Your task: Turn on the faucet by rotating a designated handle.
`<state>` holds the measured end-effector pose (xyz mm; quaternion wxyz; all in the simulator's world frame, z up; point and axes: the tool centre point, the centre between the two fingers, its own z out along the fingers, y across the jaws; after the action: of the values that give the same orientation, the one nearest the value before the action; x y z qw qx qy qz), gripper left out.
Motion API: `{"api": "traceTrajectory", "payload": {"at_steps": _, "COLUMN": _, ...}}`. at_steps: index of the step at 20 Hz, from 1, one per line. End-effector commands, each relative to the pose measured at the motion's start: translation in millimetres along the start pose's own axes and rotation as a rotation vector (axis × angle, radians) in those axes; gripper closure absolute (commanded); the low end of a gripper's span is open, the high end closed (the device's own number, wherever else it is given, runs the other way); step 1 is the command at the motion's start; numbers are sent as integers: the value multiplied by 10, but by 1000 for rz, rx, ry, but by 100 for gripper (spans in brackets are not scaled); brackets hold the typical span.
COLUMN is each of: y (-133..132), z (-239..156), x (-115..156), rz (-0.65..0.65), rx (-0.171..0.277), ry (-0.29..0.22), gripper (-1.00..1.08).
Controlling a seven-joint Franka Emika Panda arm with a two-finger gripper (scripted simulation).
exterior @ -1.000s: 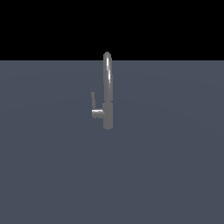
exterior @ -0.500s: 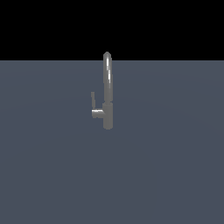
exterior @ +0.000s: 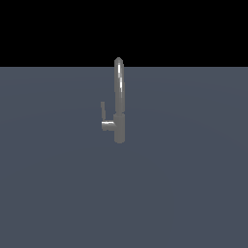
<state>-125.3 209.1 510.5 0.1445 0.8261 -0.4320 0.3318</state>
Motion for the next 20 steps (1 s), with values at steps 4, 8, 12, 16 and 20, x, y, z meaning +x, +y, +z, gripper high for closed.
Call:
{"api": "traceTrajectory", "payload": {"at_steps": 4, "y": -372, "z": 622, "x": -210, "rz": 87, "rx": -70, "ry": 42, "gripper": 108}}
{"api": "traceTrajectory", "payload": {"at_steps": 8, "y": -565, "z": 1202, "x": -351, "rz": 149, "rx": -129, "ry": 63, "gripper": 108}}
{"api": "traceTrajectory", "payload": {"at_steps": 12, "y": -669, "z": 1871, "x": -484, "rz": 213, "rx": -195, "ry": 75, "gripper": 108}}
{"api": "traceTrajectory", "payload": {"at_steps": 16, "y": -668, "z": 2572, "x": -608, "rz": 277, "rx": -264, "ry": 79, "gripper": 108}}
{"api": "traceTrajectory", "payload": {"at_steps": 20, "y": -590, "z": 3162, "x": -709, "rz": 332, "rx": -323, "ry": 78, "gripper": 108}}
